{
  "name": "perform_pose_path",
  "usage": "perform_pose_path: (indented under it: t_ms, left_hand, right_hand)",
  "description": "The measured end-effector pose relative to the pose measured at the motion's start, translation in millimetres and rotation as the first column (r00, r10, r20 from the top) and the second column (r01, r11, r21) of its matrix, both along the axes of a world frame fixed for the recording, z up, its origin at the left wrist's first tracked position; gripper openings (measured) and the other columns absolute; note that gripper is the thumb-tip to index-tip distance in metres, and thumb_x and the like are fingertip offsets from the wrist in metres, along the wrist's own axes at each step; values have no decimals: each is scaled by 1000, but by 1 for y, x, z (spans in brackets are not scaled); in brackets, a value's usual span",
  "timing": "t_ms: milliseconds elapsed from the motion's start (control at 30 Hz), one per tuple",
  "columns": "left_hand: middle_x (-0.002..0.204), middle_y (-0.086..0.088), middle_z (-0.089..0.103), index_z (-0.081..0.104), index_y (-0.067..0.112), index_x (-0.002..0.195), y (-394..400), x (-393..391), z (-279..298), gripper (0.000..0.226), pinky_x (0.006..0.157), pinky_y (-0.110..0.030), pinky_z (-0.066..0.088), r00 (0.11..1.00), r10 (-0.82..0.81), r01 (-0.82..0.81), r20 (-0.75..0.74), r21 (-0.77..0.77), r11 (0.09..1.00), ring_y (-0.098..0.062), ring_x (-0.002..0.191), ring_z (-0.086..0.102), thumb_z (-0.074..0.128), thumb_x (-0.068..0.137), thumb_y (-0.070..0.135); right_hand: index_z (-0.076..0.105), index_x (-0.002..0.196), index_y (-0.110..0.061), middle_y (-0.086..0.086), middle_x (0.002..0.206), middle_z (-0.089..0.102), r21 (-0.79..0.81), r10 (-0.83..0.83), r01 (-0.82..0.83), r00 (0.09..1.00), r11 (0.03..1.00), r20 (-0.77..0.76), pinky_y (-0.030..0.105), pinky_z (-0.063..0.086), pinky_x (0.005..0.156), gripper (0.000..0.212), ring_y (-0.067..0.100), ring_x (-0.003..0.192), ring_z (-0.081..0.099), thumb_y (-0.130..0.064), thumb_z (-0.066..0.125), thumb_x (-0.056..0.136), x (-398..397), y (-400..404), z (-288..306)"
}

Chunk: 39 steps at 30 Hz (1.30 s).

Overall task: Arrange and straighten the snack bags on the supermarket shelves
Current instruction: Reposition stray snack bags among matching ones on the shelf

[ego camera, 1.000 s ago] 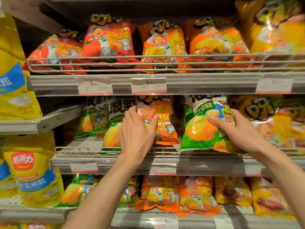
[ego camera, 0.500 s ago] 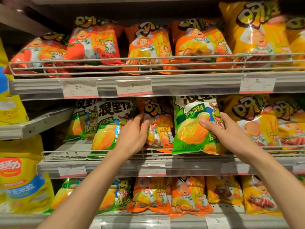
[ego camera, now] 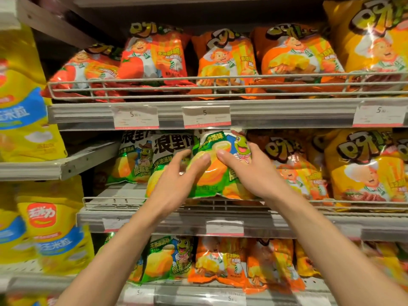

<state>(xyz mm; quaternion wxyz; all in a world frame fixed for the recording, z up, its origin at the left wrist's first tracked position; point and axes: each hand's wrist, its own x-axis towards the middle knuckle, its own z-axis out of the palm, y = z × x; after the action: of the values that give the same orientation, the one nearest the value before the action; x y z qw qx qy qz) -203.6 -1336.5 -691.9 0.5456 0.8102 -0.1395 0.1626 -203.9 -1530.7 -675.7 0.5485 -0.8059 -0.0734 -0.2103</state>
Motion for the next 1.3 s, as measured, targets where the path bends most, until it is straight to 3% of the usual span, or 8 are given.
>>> perform_pose_path:
  t_ms: [167, 333, 500, 733, 900, 1033, 1133, 1300]
  left_hand:
    - [120, 9, 70, 54, 29, 138, 37, 5, 3, 59, 80, -20, 56, 999, 16, -20, -34, -109, 994, -2, 95, 72, 70, 88, 57]
    - [132, 5, 62, 44, 27, 151, 77, 8, 0, 64, 95, -27, 50, 995, 99, -101, -22, -98, 990, -8, 109, 65, 65, 95, 49]
    - [126, 8, 65, 42, 34, 151, 113, 6, -1, 59, 90, -26, 53, 991, 128, -128, 43, -23, 992, -4, 105, 68, 62, 97, 48]
    - [126, 11, 68, 44, 34, 150, 146, 11, -7, 55, 99, -39, 56, 982, 179, -178, 67, -26, 984, -4, 105, 70, 58, 99, 50]
    - [132, 7, 63, 38, 32, 154, 159, 15, -12, 58, 93, -29, 51, 970, 226, -232, 90, 55, 971, -9, 111, 65, 54, 101, 48]
    - [143, 2, 59, 25, 42, 155, 170, 19, -15, 61, 109, -50, 46, 941, 319, -334, 112, 166, 928, -23, 124, 61, 47, 100, 57]
    - [142, -7, 57, 21, 44, 156, 168, 24, -19, 54, 106, -52, 45, 917, 368, -396, 151, 249, 884, -29, 123, 58, 36, 105, 51]
    - [128, -3, 58, 24, 47, 152, 158, 25, -25, 70, 97, -45, 48, 911, 384, -409, 152, 211, 888, -24, 113, 59, 37, 91, 79]
  right_hand:
    - [48, 145, -29, -15, 139, 56, -95, 60, -63, 997, 993, -43, 34, 42, 110, 77, 6, 124, 55, -78, 50, 85, 10, 23, 3]
    - [41, 150, -12, 20, 152, 43, -415, -301, 317, 948, 853, 105, 47, 35, 114, 75, 38, 138, 41, -65, 39, 97, 24, 19, -21]
    - [21, 157, -17, 15, 165, 17, -541, -396, 368, 916, 756, 70, 50, 35, 113, 95, 33, 149, 22, -80, 39, 88, 27, 36, -48]
    - [29, 155, -16, 15, 160, 24, -484, -351, 382, 923, 787, 157, 47, 35, 116, 91, 35, 145, 30, -58, 69, 85, 35, 23, -47]
    - [34, 153, -14, 19, 159, 25, -606, -380, 423, 902, 674, 206, 46, 34, 116, 85, 38, 143, 32, -50, 71, 86, 39, 7, -48]
    - [47, 143, -13, 19, 151, 41, -688, -393, 475, 873, 548, 289, 48, 32, 111, 70, 37, 138, 37, -52, 66, 89, 33, 17, -44]
    - [56, 131, -10, 12, 129, 54, -613, -239, 471, 873, 634, 424, 41, 39, 100, 52, 30, 122, 49, -47, 61, 94, 21, 48, -34]
    - [31, 153, -5, 18, 146, 51, -603, -192, 159, 981, 782, 10, 41, 46, 102, 89, 33, 131, 53, -72, 40, 95, 31, 109, -24]
